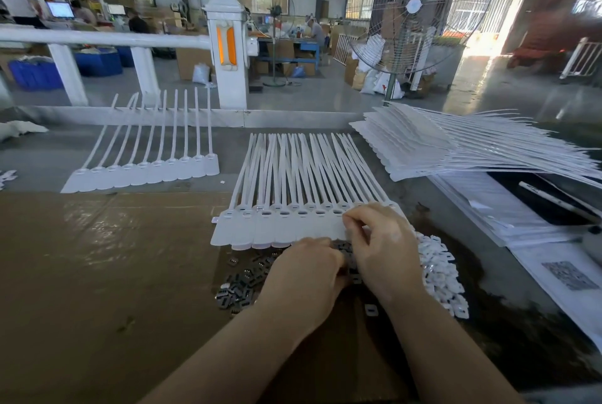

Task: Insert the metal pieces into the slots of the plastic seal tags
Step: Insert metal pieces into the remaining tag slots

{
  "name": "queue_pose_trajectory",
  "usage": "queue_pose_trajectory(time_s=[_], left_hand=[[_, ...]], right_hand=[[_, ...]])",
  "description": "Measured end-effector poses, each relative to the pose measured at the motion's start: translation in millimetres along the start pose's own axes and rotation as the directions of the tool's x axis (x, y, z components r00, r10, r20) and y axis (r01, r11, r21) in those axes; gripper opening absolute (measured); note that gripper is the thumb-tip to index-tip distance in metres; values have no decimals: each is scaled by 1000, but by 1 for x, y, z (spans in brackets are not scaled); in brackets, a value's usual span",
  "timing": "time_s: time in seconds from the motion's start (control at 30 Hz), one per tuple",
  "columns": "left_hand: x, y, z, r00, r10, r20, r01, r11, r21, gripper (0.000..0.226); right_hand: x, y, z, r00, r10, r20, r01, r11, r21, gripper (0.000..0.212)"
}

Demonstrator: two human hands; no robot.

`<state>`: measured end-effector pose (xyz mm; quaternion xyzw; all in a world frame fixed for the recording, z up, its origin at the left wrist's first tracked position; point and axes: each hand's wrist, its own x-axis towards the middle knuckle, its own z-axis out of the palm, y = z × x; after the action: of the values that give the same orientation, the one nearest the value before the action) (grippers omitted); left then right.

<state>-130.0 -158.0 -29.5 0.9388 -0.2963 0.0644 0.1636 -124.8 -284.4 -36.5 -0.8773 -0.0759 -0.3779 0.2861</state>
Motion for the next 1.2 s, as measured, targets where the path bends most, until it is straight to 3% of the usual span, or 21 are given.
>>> queue_pose_trajectory(time_s=[0.33, 0.43, 0.57, 0.8, 1.0, 1.2], left_hand=[[1, 1, 6, 997, 29, -67, -24, 998, 63, 25], [-2, -3, -1, 989, -9, -148, -6, 995, -102, 19], [0, -27, -25, 958, -163, -237, 88, 950, -299, 8], [25, -88, -49, 890, -427, -159, 377, 886, -268, 16], [38, -95, -47, 875, -484, -6, 477, 863, -166, 25], [40, -101, -53, 872, -480, 95, 489, 852, -186, 25]], right_hand=[[-1, 3, 1, 1000, 10, 25, -10, 1000, -10, 6], [-2, 3, 2, 1000, 1, 12, 0, 1000, -18, 6], [-2, 4, 2, 1000, -26, 3, 26, 999, -30, 6], [-2, 5, 3, 999, -28, 27, 29, 999, -44, 7], [-2, 6, 4, 999, -15, 42, 17, 998, -55, 8], [-3, 8, 5, 998, -7, 56, 10, 999, -54, 8]])
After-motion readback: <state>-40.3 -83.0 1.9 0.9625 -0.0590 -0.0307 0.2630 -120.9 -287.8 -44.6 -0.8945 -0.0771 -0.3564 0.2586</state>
